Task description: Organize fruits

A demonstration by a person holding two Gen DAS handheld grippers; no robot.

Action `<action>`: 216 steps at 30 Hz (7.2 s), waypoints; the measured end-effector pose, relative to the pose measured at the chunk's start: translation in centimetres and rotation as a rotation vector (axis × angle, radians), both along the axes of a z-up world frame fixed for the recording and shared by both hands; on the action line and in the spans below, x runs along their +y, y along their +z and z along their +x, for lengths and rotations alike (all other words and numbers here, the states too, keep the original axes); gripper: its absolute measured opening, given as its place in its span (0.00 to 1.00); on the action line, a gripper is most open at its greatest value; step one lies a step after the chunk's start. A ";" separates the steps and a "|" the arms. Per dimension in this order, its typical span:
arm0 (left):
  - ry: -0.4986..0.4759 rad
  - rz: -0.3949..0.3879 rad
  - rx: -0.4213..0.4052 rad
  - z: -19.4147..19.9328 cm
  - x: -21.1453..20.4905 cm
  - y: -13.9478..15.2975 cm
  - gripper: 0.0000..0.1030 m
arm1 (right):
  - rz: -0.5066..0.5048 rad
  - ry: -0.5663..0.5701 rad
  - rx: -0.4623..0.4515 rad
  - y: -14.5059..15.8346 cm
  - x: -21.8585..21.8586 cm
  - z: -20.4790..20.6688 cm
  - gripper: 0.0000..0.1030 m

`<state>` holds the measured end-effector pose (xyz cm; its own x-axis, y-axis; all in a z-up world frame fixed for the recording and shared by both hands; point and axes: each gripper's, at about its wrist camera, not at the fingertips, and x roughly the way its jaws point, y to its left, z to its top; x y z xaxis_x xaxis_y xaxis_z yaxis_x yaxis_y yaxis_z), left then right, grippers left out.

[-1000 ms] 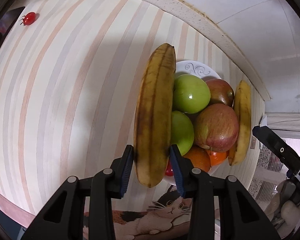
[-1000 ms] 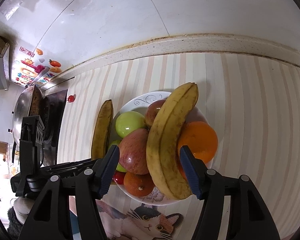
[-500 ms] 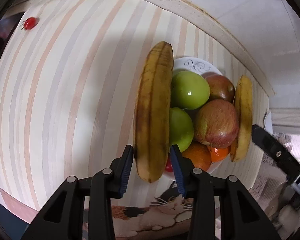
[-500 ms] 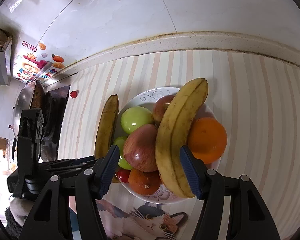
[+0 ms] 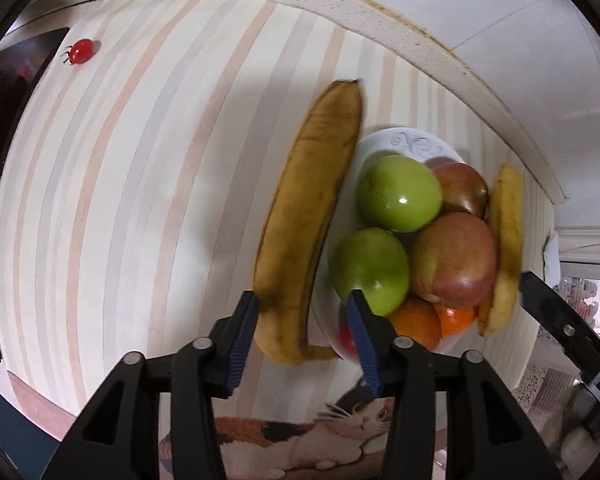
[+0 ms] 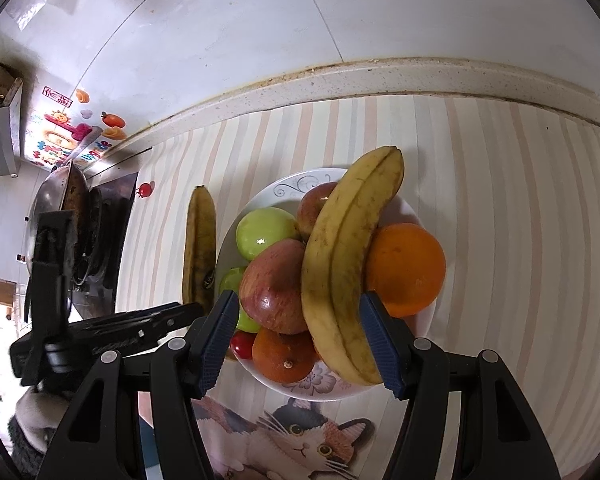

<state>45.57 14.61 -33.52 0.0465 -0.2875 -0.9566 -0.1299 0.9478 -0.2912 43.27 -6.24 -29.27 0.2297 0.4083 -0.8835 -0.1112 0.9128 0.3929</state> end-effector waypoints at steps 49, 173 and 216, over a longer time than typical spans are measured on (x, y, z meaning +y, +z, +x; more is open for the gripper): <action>0.027 -0.207 -0.144 -0.7 1.8 3.3 0.25 | -0.114 0.244 0.257 -6.4 16.0 10.1 0.40; -0.091 0.235 -0.736 -35.8 -2.6 29.9 0.94 | -0.268 -0.251 -0.595 25.6 -1.9 -45.6 0.99; -0.072 0.310 -0.689 -32.6 -3.0 26.4 0.97 | -0.291 -0.272 -0.536 20.6 -2.1 -40.9 0.99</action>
